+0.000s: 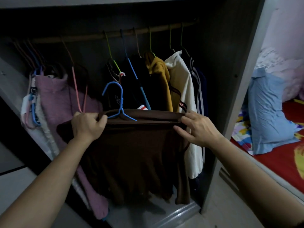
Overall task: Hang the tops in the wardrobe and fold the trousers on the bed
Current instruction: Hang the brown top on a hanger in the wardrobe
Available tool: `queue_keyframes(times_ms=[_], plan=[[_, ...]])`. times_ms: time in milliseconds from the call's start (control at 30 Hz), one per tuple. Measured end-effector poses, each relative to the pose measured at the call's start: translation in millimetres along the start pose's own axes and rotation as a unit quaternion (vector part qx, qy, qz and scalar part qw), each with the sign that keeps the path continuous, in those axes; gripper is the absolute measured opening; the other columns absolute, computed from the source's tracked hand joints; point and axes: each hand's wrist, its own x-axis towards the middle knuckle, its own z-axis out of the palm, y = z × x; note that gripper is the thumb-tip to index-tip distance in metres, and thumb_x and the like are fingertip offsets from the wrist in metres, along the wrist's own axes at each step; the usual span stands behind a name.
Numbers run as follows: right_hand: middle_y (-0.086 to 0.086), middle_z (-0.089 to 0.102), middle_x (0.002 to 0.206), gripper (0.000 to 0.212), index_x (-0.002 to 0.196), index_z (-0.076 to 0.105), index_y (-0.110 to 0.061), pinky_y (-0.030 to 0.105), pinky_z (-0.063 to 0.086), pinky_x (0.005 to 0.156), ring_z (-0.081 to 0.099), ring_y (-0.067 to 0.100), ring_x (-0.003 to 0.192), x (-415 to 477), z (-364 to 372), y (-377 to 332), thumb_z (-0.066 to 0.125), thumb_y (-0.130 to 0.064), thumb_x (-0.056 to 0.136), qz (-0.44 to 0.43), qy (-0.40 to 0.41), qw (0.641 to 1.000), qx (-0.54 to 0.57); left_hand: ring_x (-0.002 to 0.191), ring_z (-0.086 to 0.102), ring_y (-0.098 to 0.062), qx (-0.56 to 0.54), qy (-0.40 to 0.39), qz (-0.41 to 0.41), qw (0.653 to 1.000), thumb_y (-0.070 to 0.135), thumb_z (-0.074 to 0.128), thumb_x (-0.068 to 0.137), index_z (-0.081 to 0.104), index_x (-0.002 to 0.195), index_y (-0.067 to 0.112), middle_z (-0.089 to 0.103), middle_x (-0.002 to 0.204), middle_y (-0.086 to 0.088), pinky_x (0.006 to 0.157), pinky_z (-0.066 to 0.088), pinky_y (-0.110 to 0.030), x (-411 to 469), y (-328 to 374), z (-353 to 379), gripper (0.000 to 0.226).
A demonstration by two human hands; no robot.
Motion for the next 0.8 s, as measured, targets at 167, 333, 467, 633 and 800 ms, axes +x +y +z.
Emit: queue_keyframes(times_ms=[167,333,467,633,800], plan=[[0.0,0.058,0.098,0.021,0.108,0.062,-0.013,0.034,0.049,0.08,0.054,0.017,0.092,32.8,-3.8,-18.1,0.052,-0.031,0.101,0.017,-0.018,0.997,0.076,0.055,0.061,-0.033,-0.054,-0.016,0.099,0.993,0.051,0.037,0.08,0.049,0.052,0.025,0.061,0.054,-0.006,0.058,0.033,-0.029,-2.6,40.8,3.0,0.04],[-0.004,0.058,0.111,0.043,0.135,0.051,-0.021,0.027,0.046,0.086,0.055,0.009,0.102,61.9,-11.8,-39.4,0.057,-0.04,0.097,0.093,-0.03,0.97,0.223,0.078,0.066,-0.042,-0.083,0.008,0.034,0.996,0.053,0.034,0.084,0.069,0.074,0.014,0.07,0.074,-0.015,0.063,0.034,-0.033,-4.5,73.1,9.1,0.053],[-0.005,0.063,0.083,0.026,0.096,0.064,-0.018,0.025,0.045,0.066,0.059,0.006,0.073,82.6,-17.7,-47.4,0.051,-0.04,0.102,0.104,-0.066,0.954,0.272,0.081,0.065,-0.039,-0.105,-0.026,0.001,0.994,0.054,0.03,0.084,0.067,0.074,0.017,0.07,0.075,-0.01,0.064,0.036,-0.033,-8.9,86.9,9.9,0.054],[-0.007,0.06,0.084,0.024,0.095,0.058,-0.017,0.025,0.046,0.072,0.058,0.007,0.077,90.2,-27.8,-26.3,0.048,-0.037,0.104,0.121,-0.149,0.943,0.273,0.076,0.061,-0.034,-0.191,-0.079,-0.088,0.975,0.049,0.031,0.082,0.047,0.054,0.016,0.053,0.057,0.001,0.064,0.034,-0.034,6.0,70.3,-2.0,0.046],[0.001,0.062,0.091,0.025,0.097,0.058,-0.015,0.036,0.048,0.08,0.06,0.019,0.087,103.4,-34.6,-26.0,0.048,-0.037,0.104,0.108,-0.238,0.938,0.226,0.081,0.063,-0.033,-0.178,-0.178,-0.082,0.964,0.057,0.044,0.078,0.054,0.057,0.012,0.057,0.061,-0.002,0.06,0.039,-0.033,15.2,71.2,-8.7,0.05]])
